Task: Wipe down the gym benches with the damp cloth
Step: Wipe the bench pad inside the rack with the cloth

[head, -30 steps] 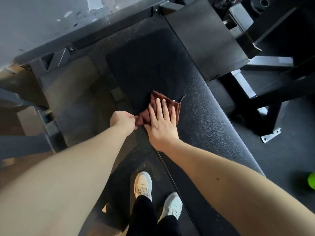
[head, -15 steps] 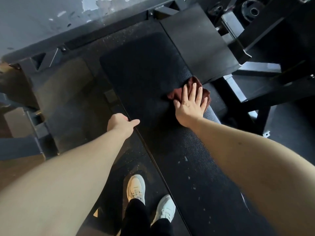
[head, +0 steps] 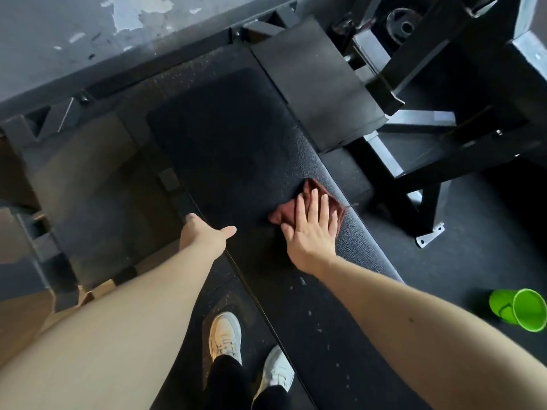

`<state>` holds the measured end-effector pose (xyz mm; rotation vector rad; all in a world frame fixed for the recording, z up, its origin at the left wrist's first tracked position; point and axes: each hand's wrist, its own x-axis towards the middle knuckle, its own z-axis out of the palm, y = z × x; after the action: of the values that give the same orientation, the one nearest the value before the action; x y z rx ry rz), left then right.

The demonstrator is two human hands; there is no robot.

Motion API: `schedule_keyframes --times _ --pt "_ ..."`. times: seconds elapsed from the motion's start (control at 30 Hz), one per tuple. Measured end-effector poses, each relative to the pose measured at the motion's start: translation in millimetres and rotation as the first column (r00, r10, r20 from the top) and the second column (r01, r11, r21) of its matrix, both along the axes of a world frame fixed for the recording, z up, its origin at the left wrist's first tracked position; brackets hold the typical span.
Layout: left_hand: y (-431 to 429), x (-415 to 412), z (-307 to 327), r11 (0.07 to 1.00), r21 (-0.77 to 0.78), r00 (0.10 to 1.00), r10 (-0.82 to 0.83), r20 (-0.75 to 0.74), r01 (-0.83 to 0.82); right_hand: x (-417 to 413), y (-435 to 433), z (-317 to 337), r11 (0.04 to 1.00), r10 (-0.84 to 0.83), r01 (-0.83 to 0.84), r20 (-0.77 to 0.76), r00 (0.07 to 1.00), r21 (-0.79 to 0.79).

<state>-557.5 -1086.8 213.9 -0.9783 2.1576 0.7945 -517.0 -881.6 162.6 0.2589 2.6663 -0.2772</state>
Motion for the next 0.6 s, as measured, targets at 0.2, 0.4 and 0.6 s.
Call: schedule_keyframes --times 0.2,0.4,0.6 --pt "1.6 -8.6 -3.6 1.000 -0.027 0.999 -0.008 0.042 0.010 -83.0 33.5 -8.6 0.980 -0.197 0.197 0.025 0.980 0.012" --pt "5.7 -16.8 0.4 1.000 -0.030 0.996 0.001 0.087 0.002 -16.2 -3.1 -4.6 1.000 -0.011 0.010 -0.072 0.997 -0.016" --pt "5.3 -19.1 -0.6 0.999 -0.028 0.994 0.023 0.106 -0.021 -31.5 -15.3 -2.5 0.994 0.104 -0.104 -0.001 0.995 -0.041"
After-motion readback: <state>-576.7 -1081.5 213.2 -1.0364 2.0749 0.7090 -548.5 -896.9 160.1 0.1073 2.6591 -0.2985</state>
